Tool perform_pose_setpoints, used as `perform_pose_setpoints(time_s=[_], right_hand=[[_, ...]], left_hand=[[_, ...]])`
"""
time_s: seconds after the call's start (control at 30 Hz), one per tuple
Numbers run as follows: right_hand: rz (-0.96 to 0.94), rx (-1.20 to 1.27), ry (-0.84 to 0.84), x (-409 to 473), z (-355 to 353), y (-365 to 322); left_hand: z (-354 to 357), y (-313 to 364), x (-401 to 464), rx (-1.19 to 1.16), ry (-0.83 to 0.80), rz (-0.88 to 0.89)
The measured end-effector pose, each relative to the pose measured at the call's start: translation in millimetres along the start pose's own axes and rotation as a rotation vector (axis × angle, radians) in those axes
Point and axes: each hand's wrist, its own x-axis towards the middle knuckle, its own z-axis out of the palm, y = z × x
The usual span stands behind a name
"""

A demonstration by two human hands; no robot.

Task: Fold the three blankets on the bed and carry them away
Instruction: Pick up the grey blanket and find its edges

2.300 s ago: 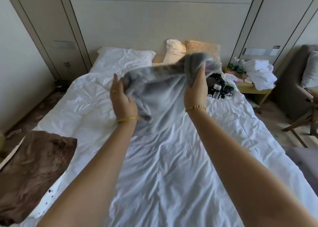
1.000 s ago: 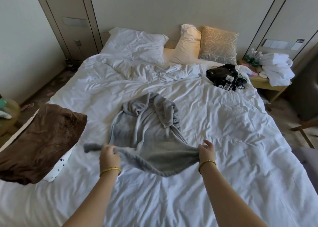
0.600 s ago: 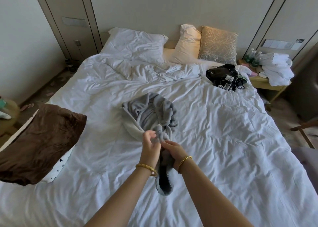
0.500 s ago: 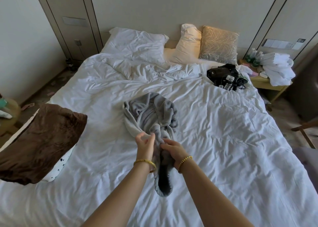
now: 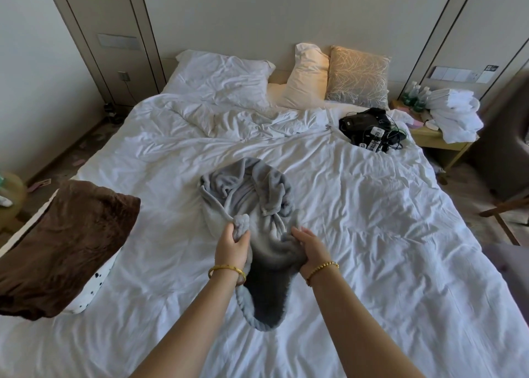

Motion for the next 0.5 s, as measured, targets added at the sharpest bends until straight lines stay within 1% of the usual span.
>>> perform_pose_setpoints(time_s=[0.03,0.07,0.1,0.13,0.17,0.2,0.23,0.3,0.33,0.4,0.47,0.5], right_hand=[[-0.085,-0.064,-0.018,0,5,-4],[-0.156,-0.19,-0.047,-2,12,-6],[-0.188,-0.38,-0.075,-6,20,-6],[-0.217,-0.526,-0.132,-8,28,-3],[-0.213,-0.601,-0.184,-10,34,1],[-0.215,-0.613,-0.201,-11,38,2],[-0.236,-0.643,-0.235,-11,38,1],[-0.368,-0.79,-0.241,-8,35,-1],[-0.385,-0.802,-0.238,-7,32,-2],[-0.385,-0.669,-0.196,-9,30,-4],[-0.393,-0.535,-0.098,-11,35,-3],[-0.403,-0.498,-0.04,-10,35,-4]], left_hand=[[1,3,-1,0.045,0.04,0.077],[2,7,-2,0.062,0.055,0.128],[4,13,-3,0.034,0.031,0.131],[7,20,-3,-0.037,-0.02,0.097],[9,26,-3,-0.101,-0.081,0.048],[10,31,-3,-0.143,-0.121,0.011],[10,36,-2,-0.138,-0.137,-0.005],[8,39,3,-0.084,-0.153,0.004],[7,39,4,-0.06,-0.174,0.012],[7,40,4,-0.048,-0.232,0.007],[8,40,4,-0.079,-0.246,-0.017],[9,39,5,-0.094,-0.225,-0.027]])
